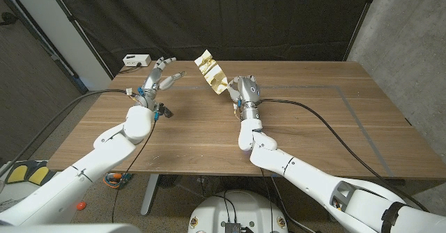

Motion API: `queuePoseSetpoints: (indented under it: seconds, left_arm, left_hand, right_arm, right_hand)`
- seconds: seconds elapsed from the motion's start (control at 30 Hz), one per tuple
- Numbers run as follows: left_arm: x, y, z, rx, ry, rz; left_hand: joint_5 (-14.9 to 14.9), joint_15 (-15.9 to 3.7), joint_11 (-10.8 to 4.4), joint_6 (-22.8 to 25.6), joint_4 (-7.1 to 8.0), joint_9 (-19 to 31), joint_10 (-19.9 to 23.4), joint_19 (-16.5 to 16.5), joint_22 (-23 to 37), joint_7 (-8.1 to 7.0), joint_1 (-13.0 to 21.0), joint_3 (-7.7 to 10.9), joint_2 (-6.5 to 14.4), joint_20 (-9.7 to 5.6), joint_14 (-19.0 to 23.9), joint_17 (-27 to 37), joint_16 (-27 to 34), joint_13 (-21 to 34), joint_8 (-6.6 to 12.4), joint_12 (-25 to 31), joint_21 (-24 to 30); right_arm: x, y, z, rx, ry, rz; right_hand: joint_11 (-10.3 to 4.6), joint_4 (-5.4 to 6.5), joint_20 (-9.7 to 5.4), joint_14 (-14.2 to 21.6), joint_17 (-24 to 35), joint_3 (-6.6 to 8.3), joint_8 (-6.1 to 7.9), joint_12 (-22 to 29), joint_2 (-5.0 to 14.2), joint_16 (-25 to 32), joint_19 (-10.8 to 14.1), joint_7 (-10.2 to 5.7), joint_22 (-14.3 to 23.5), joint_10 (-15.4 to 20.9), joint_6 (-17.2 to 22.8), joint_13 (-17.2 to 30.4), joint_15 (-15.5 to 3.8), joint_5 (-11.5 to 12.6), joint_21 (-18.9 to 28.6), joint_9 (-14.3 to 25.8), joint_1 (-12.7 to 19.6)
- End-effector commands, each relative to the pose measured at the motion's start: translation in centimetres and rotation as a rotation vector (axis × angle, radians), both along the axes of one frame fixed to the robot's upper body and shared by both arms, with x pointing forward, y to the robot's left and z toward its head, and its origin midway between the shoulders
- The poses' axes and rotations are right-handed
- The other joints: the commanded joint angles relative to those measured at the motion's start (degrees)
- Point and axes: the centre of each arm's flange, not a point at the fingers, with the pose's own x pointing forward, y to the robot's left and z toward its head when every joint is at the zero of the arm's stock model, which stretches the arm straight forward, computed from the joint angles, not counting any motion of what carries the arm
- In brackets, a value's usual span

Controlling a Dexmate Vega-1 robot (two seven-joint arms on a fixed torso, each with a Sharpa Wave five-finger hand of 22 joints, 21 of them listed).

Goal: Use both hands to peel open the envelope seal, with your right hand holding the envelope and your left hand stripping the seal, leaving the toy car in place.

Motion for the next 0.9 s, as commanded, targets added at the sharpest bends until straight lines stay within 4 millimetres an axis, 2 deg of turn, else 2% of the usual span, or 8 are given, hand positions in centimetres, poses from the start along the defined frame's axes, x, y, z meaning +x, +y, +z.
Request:
queuePoseSetpoints:
  seconds: [0.03, 0.3, 0.47, 0.57, 0.77, 0.8, 0.9]
  left_arm:
    - [-0.5, -2.1, 0.3, -0.001, -0.099, 0.068]
    - [0.3, -2.8, 0.5, -0.018, -0.116, 0.074]
    - [1.0, -3.1, 0.5, -0.036, -0.124, 0.073]
    - [1.2, -3.3, 0.5, -0.036, -0.124, 0.074]
    - [1.4, -3.8, 0.7, -0.022, -0.118, 0.068]
    - [1.5, -3.8, 0.8, -0.017, -0.114, 0.063]
    - [1.5, -4.0, 0.9, -0.002, -0.110, 0.055]
  left_hand:
    - [0.2, -0.27, -0.26, 2.0, -0.07, 0.6, -0.4, -6.2, 0.2, 0.14, 1.4, -0.03, -0.7, 0.72, -0.6, 0.2, 0.0, 0.3, 1.14, 0.3, -0.3]
    - [-0.1, -0.99, -1.54, 9.8, 0.54, 1.5, 0.9, -5.3, 0.3, 0.32, 3.7, -0.84, -1.9, 0.29, -0.4, 0.3, 0.2, 0.2, 5.01, 0.8, -0.5]
    - [-0.3, -1.15, -2.37, 12.8, 0.62, 1.6, 2.0, -4.4, 0.3, 0.16, 5.0, -0.83, -1.8, 0.13, -0.1, 0.3, 0.4, 0.2, 6.33, 1.2, -0.3]
    - [-0.4, -1.69, -2.94, 14.2, 0.65, 1.5, 2.5, -3.7, 0.3, 0.12, 5.6, -0.82, -1.7, -0.06, 0.1, 0.3, 0.5, 0.2, 6.78, 1.3, -0.2]
    - [-0.4, -3.13, -2.66, 15.3, 0.45, 1.1, 3.2, -1.8, 0.3, -0.01, 7.0, -0.92, -2.1, -0.11, 0.3, 0.2, 0.4, 0.1, 7.02, 1.4, 0.4]
    - [-0.4, -3.37, -3.12, 15.5, 0.40, 1.0, 3.2, -1.6, 0.3, 0.00, 7.3, -1.00, -2.3, -0.30, 0.1, 0.2, 0.3, 0.1, 7.04, 1.4, 0.4]
    - [-0.2, -3.83, -2.63, 15.6, 0.30, 0.9, 3.2, -0.9, 0.2, 0.01, 7.8, -1.31, -3.0, -0.37, -0.4, 0.1, 0.0, 0.1, 6.96, 1.4, 0.6]
  right_arm:
    - [-0.5, 1.5, 1.0, 0.024, -0.062, -0.030]
    - [-1.5, 2.6, 1.9, 0.021, -0.135, -0.028]
    - [-1.9, 3.0, 2.1, 0.016, -0.162, -0.023]
    - [-2.0, 3.3, 2.1, 0.008, -0.175, -0.023]
    - [-2.1, 3.6, 2.1, -0.002, -0.176, -0.031]
    - [-2.1, 3.7, 2.1, -0.002, -0.173, -0.033]
    - [-2.1, 3.9, 2.3, -0.009, -0.171, -0.038]
  right_hand:
    - [-0.07, -0.03, -1.12, 0.5, 0.3, 0.48, 1.23, 0.4, -0.03, -0.2, 0.6, 2.49, 0.1, 0.6, 4.8, 0.2, -10.32, -0.4, 0.4, 3.7, 0.6]
    - [-0.04, -0.06, -1.13, 0.8, 0.6, 0.76, 1.41, 0.6, -0.17, -0.1, 0.4, 2.52, 0.0, 0.9, 5.0, 0.3, -10.34, -0.8, 0.7, 3.9, 0.7]
    - [-0.04, -0.06, -1.07, 0.8, 0.8, 0.90, 1.48, 0.7, -0.27, -0.1, 0.4, 2.52, 0.0, 1.1, 5.0, 0.4, -10.34, -0.9, 0.8, 4.0, 0.7]
    - [-0.04, -0.07, -1.04, 0.9, 0.9, 0.98, 1.50, 0.8, -0.32, -0.1, 0.3, 2.47, 0.0, 1.2, 5.0, 0.5, -10.34, -1.0, 0.9, 4.0, 0.7]
    - [-0.05, -0.07, -1.17, 1.0, 1.1, 1.12, 1.57, 0.8, -0.40, 0.0, 0.2, 2.47, -0.1, 1.2, 5.0, 0.6, -10.34, -1.2, 1.1, 4.1, 0.7]
    - [-0.05, -0.07, -1.21, 1.0, 1.2, 1.15, 1.58, 0.9, -0.43, 0.0, 0.3, 2.44, -0.1, 1.3, 5.0, 0.6, -10.34, -1.2, 1.2, 4.1, 0.7]
    - [-0.05, -0.07, -1.21, 1.0, 1.3, 1.22, 1.62, 0.9, -0.49, 0.1, 0.2, 2.42, -0.1, 1.3, 5.1, 0.6, -10.33, -1.3, 1.3, 4.2, 0.7]
